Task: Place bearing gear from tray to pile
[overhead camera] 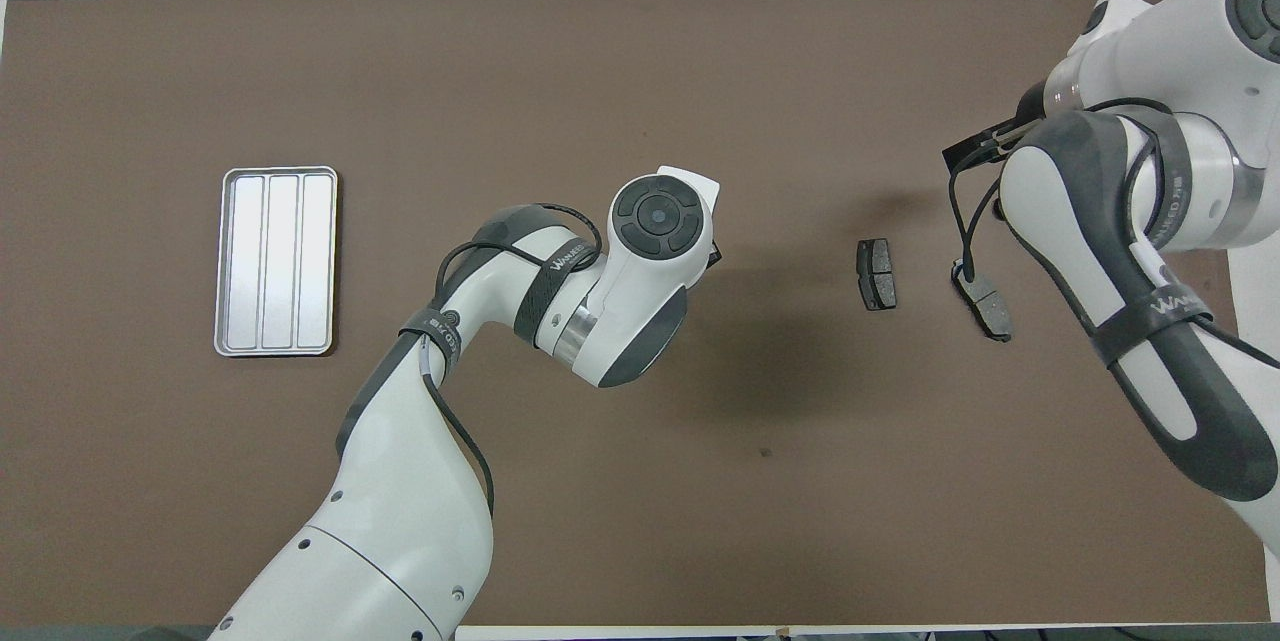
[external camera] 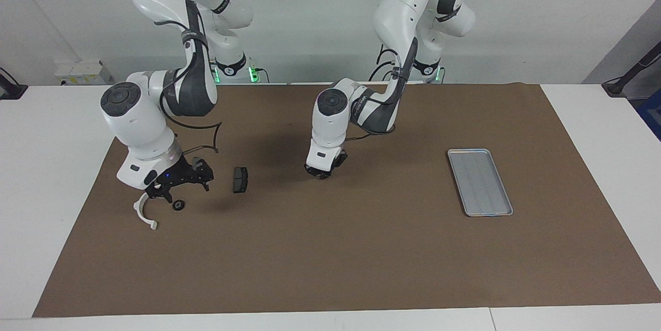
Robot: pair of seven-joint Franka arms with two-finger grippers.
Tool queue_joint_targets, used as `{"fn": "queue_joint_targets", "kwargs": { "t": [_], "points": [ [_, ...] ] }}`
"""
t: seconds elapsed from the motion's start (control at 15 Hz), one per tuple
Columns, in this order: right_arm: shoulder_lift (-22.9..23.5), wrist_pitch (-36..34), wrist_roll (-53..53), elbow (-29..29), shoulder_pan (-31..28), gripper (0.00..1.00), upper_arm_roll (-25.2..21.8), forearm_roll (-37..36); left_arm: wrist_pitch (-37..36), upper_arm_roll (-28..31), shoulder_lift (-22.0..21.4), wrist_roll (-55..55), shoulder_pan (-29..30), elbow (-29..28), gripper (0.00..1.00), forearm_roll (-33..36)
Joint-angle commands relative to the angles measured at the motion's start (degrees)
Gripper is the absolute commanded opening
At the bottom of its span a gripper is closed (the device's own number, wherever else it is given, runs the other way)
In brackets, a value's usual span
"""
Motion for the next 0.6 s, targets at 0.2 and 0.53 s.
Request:
{"fn": "queue_joint_targets", "kwargs": {
  "t": [0.2,0.53],
  "points": [
    [1.63,-0.22,7.0,1.29,2.35,1.0,0.21,-2.65,1.27,1.02,-0.21,-1.08,-0.9,-1.05,0.06,0.28],
    [0.84,-0.22,15.51,-0.55,4.01,1.0,0.21,-1.85,-2.5,1.89,-0.39,-1.26,-0.9,0.61,1.0,0.02]
  ]
}}
